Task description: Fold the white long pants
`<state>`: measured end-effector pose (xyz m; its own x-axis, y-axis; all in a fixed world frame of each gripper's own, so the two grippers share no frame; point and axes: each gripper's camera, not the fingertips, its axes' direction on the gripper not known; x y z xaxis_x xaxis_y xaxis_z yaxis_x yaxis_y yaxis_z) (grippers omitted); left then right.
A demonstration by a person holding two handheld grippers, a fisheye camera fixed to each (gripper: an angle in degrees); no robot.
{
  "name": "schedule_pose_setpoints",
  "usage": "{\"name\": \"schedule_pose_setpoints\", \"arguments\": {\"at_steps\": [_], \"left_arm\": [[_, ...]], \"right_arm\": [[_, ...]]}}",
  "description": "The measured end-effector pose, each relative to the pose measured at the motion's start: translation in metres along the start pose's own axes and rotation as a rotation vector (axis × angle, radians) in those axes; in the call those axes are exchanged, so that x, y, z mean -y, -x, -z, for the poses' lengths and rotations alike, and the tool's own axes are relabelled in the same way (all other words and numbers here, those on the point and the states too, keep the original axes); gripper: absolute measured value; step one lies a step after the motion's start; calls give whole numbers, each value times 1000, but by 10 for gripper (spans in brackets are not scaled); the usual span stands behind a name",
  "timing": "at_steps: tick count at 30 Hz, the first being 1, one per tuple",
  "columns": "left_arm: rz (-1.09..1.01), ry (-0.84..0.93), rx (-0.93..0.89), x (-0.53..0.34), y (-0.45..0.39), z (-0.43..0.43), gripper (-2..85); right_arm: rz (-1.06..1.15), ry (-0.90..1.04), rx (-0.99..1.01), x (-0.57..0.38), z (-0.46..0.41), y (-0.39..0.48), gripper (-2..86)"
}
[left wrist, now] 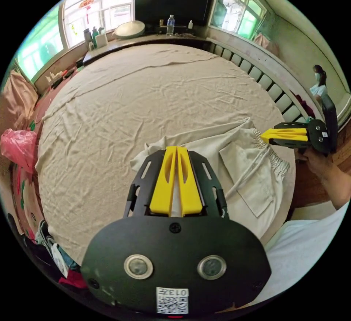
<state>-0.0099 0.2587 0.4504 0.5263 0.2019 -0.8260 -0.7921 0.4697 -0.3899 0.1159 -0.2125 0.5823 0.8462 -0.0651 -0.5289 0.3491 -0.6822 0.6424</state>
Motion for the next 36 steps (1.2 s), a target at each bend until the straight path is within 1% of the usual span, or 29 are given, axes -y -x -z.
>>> {"name": "schedule_pose_setpoints", "arguments": {"at_steps": [1,2,3,4,5,7,8,9,10,12,14,15,16,17,18,19,21,23,26,29,36], "left_arm": [[-37,-50,2,-2,-2,13,-3],[-88,-44,27,-4,-6,17,-2],[-107,-29,57,-5,-6,15,-2],[-121,3,113,-7,-4,6,-2],[-113,47,130,-9,3,-7,-2],[-84,82,90,-13,18,-24,-1],[-52,67,59,-15,29,-26,0],[-37,68,44,-14,35,-26,0],[-14,63,15,-14,45,-23,2],[8,25,23,-16,59,-11,7],[60,-45,61,-28,83,14,23],[76,-59,58,-33,90,19,46],[109,-71,25,-43,106,25,91],[160,-49,-37,-54,125,25,114],[182,-35,-74,-60,133,25,125],[219,-12,-138,-71,149,23,135],[268,-4,-178,-86,166,20,147],[307,20,-241,-97,181,12,157],[344,54,-329,-101,192,-4,154],[372,66,-351,-100,202,-14,150],[407,64,-391,-103,226,-24,150]], "right_arm": [[-2,-38,-5,-1,9,0,-1],[-9,-101,5,-3,24,0,-1],[1,-138,30,-4,32,2,0],[11,-150,35,-4,33,3,0],[20,-150,25,-4,30,5,1],[38,-65,11,-3,9,4,2],[59,-18,19,-5,-5,1,3],[62,-63,20,-8,0,-5,5],[63,-50,31,-7,2,-9,7],[7,-63,47,-7,24,-30,16],[-83,-142,56,-22,48,-57,39],[-160,-170,100,-34,57,-80,90],[-204,-170,139,-40,59,-93,116],[-279,-142,246,-50,57,-117,130],[-335,-133,357,-61,52,-139,146],[-361,-136,397,-66,50,-148,156],[-470,-151,545,-81,41,-176,174],[-504,-143,624,-85,34,-190,177],[-500,-108,612,-82,28,-202,172],[-491,-72,662,-76,22,-212,171],[-501,-94,723,-76,26,-240,171]]}}
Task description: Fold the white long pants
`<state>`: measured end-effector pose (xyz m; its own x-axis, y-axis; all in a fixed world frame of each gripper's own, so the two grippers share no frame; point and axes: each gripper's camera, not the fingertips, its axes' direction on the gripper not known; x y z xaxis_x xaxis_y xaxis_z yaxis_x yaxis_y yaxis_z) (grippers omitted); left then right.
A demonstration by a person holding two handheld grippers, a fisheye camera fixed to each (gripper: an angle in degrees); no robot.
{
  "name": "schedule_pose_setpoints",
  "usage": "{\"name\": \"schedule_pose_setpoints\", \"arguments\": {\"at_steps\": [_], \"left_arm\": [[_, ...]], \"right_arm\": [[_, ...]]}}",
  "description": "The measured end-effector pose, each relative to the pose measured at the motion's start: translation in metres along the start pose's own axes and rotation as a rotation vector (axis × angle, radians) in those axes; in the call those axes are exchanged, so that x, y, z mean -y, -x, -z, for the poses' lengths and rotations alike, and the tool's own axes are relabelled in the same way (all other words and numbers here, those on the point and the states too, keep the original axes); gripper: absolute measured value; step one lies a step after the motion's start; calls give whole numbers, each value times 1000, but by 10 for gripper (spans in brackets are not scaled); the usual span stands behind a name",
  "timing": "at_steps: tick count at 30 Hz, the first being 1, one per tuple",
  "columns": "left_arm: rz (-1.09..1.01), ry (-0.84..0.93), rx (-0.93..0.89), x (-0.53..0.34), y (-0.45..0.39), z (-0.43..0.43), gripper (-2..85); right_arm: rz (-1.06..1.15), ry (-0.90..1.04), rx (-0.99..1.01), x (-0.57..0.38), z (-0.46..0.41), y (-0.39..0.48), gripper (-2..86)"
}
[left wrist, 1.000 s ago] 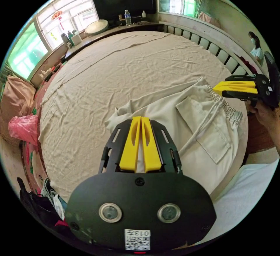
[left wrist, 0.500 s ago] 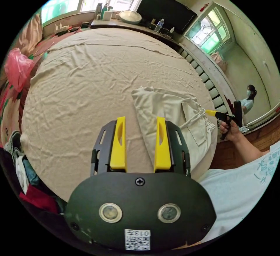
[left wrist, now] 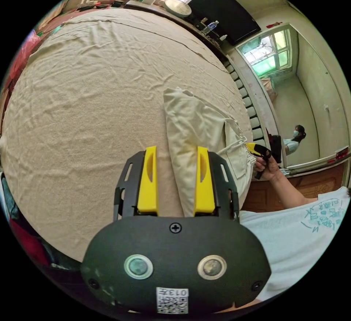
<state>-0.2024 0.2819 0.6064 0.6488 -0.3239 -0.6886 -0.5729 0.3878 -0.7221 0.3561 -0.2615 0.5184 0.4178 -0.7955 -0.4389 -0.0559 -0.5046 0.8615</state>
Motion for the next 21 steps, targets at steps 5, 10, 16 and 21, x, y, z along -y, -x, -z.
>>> {"name": "schedule_pose_setpoints", "arguments": {"at_steps": [5,10,16,21], "left_arm": [[-59,31,-62,11,-11,-8,153],[-49,53,-3,15,-7,-18,139],[-26,102,46,24,-18,-28,88],[-15,53,65,22,-33,-16,46]], "right_arm": [[31,19,-29,10,3,-1,167],[60,50,-103,20,1,0,155],[135,77,-263,29,-13,21,125],[240,45,-442,27,-13,52,76]]}}
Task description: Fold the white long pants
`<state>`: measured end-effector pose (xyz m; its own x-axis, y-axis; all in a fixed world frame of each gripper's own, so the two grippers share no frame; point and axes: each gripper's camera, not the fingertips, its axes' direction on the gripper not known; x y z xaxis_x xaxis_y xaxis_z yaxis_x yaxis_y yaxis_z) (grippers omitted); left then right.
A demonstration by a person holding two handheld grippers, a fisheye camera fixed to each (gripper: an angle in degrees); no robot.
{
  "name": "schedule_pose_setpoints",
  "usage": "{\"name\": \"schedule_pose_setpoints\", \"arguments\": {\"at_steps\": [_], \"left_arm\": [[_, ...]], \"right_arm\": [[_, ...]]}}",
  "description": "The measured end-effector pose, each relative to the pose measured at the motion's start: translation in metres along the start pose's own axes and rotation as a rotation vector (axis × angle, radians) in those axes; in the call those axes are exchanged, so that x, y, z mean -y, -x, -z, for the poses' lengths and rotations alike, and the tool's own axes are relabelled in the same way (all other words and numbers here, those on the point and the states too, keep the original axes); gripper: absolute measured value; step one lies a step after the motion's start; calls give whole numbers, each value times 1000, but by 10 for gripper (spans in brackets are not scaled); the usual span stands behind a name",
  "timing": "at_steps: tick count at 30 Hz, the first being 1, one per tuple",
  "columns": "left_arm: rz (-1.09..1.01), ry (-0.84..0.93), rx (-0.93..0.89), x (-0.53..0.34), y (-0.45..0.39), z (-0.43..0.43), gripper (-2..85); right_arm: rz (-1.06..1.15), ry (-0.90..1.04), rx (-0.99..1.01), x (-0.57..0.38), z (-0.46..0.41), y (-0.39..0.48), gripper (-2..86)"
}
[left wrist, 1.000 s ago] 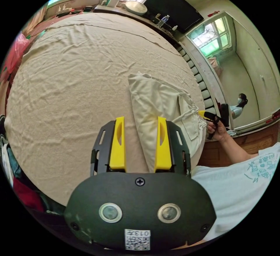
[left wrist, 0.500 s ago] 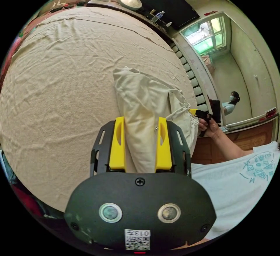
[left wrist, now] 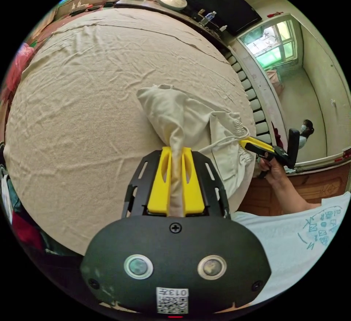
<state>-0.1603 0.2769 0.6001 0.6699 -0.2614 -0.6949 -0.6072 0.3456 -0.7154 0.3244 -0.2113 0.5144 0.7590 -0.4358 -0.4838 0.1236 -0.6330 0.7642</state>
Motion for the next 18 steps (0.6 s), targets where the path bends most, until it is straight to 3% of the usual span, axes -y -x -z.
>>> {"name": "schedule_pose_setpoints", "arguments": {"at_steps": [4,18], "left_arm": [[13,-37,-10,-8,-4,6,35],[7,-31,0,-14,8,-3,58]], "right_arm": [[-1,-47,22,-8,5,-11,70],[-228,25,616,-17,-59,-171,145]]}}
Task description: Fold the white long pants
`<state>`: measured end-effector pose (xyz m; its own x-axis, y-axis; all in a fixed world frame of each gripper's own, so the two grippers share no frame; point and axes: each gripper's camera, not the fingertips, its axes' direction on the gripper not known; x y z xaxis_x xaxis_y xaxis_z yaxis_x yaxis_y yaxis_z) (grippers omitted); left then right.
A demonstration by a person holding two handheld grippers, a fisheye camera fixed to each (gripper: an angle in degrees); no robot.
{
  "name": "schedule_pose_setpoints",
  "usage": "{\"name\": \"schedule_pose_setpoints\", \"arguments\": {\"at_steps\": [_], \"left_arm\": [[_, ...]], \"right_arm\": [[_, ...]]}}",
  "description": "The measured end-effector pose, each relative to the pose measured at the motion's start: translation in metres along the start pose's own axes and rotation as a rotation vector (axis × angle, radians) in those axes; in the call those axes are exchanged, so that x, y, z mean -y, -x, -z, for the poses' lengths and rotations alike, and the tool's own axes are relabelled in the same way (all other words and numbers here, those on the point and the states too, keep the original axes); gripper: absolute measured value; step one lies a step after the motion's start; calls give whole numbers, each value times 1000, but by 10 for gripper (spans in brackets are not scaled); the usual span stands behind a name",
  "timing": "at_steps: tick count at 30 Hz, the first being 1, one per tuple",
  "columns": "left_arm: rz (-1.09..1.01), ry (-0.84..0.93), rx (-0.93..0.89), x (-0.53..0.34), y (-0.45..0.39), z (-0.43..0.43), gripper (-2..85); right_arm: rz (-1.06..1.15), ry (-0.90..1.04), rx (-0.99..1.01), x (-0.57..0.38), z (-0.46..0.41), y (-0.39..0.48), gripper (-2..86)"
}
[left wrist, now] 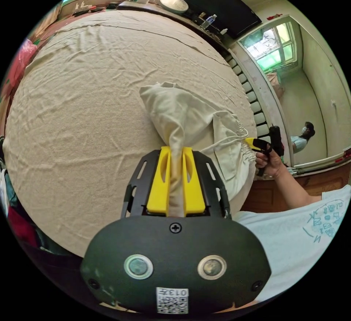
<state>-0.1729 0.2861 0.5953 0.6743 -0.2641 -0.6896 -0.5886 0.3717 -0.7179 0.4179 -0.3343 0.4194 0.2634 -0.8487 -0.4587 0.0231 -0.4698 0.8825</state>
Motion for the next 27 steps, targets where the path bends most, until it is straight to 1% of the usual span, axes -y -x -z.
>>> {"name": "schedule_pose_setpoints", "arguments": {"at_steps": [2,5,9,12,15,19,22,25,27], "left_arm": [[8,-3,-6,-3,5,0,64],[30,-8,-32,-6,12,0,67],[22,-9,-16,-10,13,0,69],[32,-7,-30,-13,18,2,70],[29,-3,-20,-16,20,4,70],[42,1,-15,-22,25,5,70],[47,7,-9,-27,27,8,60],[49,6,24,-33,21,15,46],[50,-18,28,-38,15,25,39]], "right_arm": [[-10,12,54,1,0,-15,145],[-7,57,21,-1,1,-35,141],[9,49,25,-12,-13,-50,144],[42,63,85,-18,-33,-55,137],[85,62,-18,-30,-55,-56,132],[97,71,-59,-41,-80,-68,120],[130,88,-155,-52,-107,-68,100],[188,102,-276,-67,-136,-58,83],[274,102,-409,-85,-162,-39,76]]}}
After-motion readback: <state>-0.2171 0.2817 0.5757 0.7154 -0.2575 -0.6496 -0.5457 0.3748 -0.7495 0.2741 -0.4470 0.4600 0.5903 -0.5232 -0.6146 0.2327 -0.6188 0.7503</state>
